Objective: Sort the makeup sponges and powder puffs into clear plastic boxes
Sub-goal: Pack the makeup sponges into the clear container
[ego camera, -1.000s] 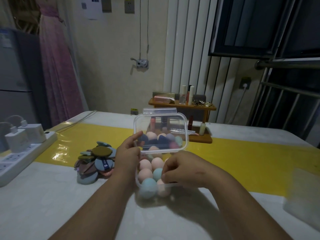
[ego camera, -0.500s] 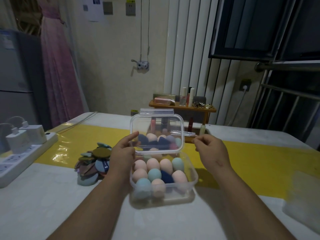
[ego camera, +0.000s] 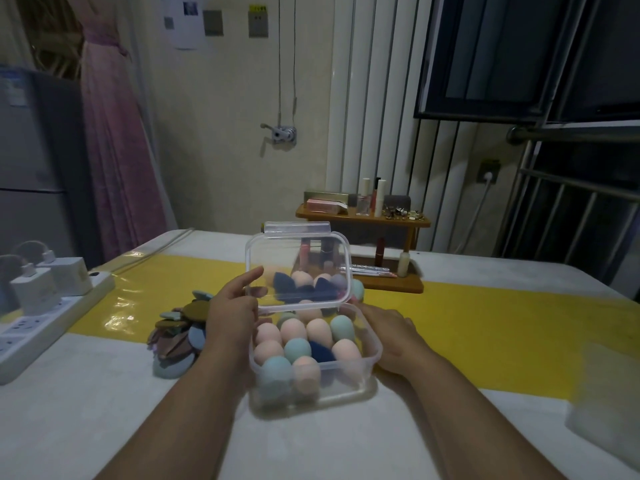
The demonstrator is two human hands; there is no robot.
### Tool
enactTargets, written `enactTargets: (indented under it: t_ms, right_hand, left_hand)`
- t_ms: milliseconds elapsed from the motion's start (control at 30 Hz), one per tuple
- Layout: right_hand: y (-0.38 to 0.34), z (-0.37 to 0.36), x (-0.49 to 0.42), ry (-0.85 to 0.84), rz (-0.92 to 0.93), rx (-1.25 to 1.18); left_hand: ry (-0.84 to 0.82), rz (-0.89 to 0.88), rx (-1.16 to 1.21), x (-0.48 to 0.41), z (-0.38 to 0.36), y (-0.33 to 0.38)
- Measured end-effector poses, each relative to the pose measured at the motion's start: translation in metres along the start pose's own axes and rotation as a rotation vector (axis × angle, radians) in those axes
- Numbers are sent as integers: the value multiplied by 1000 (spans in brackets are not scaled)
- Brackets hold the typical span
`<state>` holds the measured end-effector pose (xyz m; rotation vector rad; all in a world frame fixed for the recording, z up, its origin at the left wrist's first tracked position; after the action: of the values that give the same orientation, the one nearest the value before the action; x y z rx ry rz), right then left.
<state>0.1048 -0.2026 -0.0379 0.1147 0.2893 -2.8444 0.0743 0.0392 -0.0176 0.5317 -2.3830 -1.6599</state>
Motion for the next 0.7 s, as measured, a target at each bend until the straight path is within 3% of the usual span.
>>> enactTargets:
  t_ms: [233, 367, 467, 567, 633, 700]
  right_hand:
    - [-3, -6, -1, 27, -3, 54]
    - [11, 6, 7, 246, -167, -399]
    - [19, 25, 20, 495, -256, -482]
    - [18, 51, 32, 680, -225, -562]
    - [15, 63, 36, 695, -196, -663]
    - [5, 68, 36, 576, -150, -857]
  left_hand:
    - [8, 8, -9, 2, 0, 0]
    - [-14, 6, 12, 4, -2, -1]
    - [-27, 14, 35, 6, -5, -3]
    - [-50, 36, 57, 10, -10, -7]
    - [-61, 36, 58, 12, -12, -8]
    - [-65, 35, 65, 13, -13, -9]
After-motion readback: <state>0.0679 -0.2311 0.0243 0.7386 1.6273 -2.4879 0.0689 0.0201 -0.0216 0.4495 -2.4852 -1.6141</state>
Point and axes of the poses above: each hand's wrist, its own x-axis away from the middle knuckle, its own z-axis out of the back of the hand, y = z × x, the point moved 5 cm from there along -x, towards the middle knuckle, and after that the axes turned 7 degrees about x, right-handed, at the moved point
